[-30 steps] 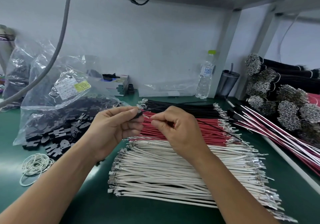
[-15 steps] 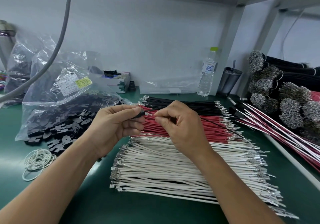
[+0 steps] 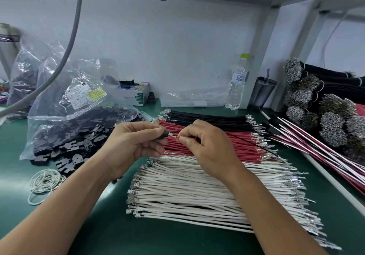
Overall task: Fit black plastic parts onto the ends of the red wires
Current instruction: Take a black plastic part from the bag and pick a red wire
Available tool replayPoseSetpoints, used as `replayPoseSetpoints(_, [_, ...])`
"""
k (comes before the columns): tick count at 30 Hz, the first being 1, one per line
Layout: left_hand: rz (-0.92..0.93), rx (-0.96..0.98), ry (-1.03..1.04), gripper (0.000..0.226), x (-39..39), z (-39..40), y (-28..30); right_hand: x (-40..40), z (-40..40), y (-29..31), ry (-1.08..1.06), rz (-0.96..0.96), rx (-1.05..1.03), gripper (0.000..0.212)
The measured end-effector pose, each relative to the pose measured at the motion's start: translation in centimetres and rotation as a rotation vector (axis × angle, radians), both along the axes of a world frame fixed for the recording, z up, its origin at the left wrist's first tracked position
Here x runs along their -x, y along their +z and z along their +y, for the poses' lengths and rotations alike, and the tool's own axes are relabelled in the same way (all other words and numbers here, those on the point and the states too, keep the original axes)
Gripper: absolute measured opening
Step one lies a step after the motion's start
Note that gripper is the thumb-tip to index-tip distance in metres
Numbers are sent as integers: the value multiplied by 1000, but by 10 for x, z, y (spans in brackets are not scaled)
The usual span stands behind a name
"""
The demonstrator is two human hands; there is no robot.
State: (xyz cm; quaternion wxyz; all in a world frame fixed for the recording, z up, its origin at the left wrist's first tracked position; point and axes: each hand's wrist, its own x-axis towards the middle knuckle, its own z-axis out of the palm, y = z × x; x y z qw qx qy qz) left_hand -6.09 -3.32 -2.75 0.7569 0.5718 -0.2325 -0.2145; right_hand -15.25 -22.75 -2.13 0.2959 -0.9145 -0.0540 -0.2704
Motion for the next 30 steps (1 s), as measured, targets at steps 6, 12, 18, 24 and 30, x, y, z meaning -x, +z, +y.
replayPoseSetpoints(6, [39,1,-27,35,-1,0,-1,1,2,0,-89,-95,113,11])
replayPoseSetpoints(12, [48,-31,-23,38,1,-1,-1,6,3,4,-75,-201,351,9])
replayPoseSetpoints(18, [85,-2,1,38,1,-4,-3,2,9,-1,-107,-191,425,10])
replayPoseSetpoints(24, [147,17,3,31,4,-7,-2,2,11,-2,-132,-225,395,14])
replayPoseSetpoints(30, [-39,-49,121,27,8,-8,-1,-3,11,-6,-139,-176,358,17])
